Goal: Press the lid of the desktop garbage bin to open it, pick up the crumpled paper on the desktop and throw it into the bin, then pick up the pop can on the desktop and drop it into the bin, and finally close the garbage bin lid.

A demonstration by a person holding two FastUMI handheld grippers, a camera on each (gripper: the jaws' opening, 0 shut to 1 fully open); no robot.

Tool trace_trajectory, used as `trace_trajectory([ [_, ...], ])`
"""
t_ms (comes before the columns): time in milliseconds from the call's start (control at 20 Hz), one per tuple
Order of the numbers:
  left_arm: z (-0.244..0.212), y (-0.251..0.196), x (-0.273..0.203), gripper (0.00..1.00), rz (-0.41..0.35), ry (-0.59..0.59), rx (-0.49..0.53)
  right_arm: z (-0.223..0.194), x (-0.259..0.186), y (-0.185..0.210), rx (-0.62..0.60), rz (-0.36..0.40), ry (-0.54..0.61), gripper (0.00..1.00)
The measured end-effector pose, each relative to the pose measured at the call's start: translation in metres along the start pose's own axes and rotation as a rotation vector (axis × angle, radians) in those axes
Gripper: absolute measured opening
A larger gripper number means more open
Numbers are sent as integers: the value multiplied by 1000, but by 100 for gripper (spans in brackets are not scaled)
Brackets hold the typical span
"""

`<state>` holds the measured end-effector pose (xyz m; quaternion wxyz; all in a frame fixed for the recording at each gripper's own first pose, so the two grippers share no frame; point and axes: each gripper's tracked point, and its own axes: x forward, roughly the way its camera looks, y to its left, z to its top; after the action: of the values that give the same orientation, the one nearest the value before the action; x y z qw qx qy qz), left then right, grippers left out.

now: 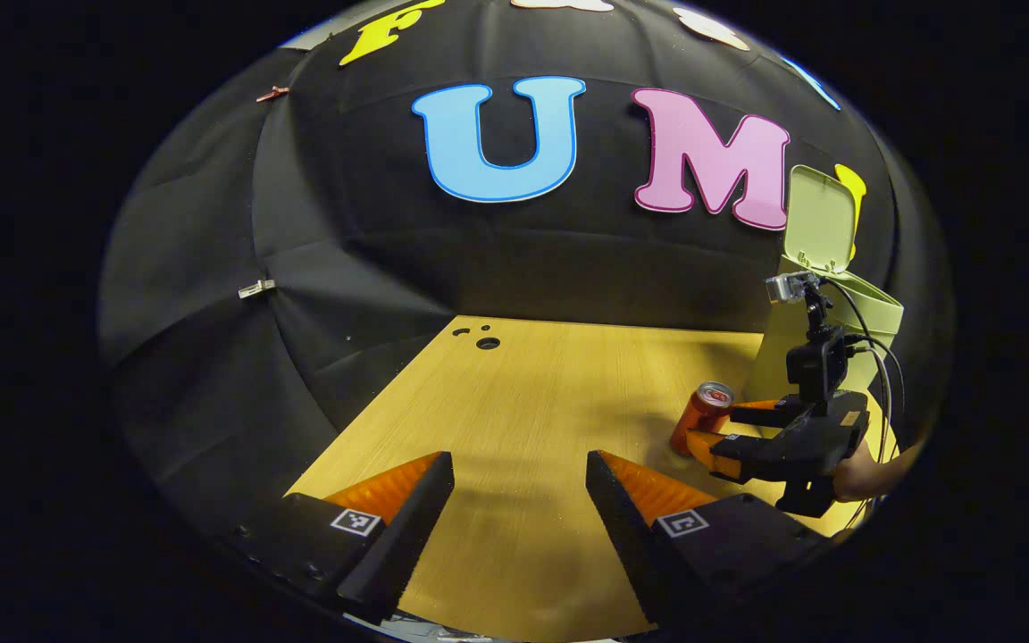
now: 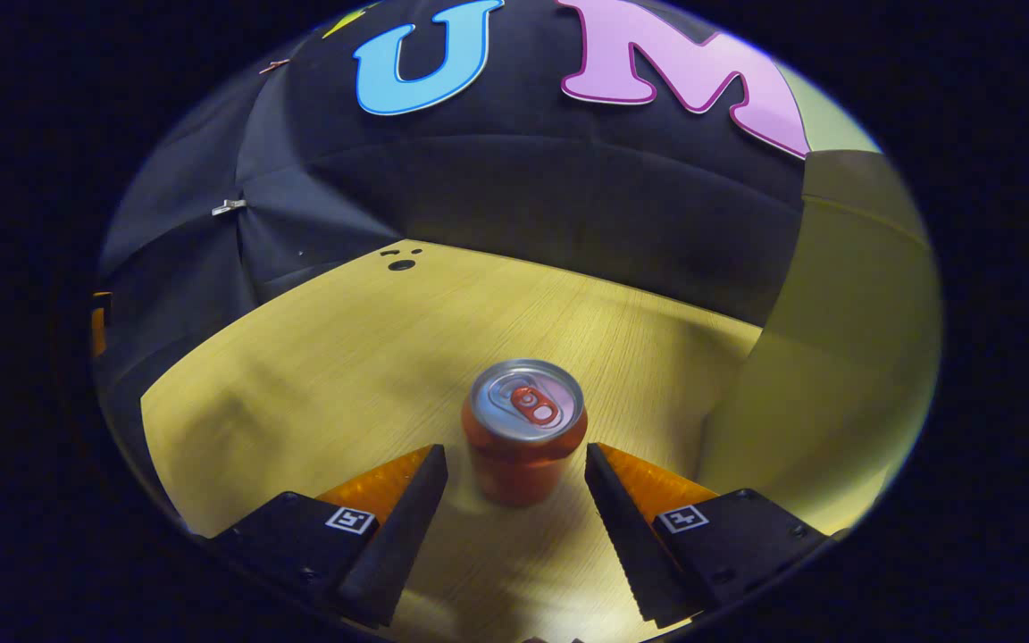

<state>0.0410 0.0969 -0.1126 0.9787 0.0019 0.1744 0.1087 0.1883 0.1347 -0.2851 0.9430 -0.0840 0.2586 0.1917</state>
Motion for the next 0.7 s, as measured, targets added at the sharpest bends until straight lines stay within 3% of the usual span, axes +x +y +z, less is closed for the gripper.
trace_trajectory([
  [250, 0, -5, 5, 93, -14, 7, 27, 9, 30, -4, -2, -12, -15, 98],
  [400, -4, -14, 4, 96, -42, 26, 31, 14, 39, 1, 13, -2, -23, 99],
  [450, -4, -17, 3, 96, -50, 26, 33, 14, 33, 4, 15, 10, -16, 84],
  [700, -2, -24, -3, 96, -67, 16, 29, 29, 15, 10, -20, 29, -46, 83],
])
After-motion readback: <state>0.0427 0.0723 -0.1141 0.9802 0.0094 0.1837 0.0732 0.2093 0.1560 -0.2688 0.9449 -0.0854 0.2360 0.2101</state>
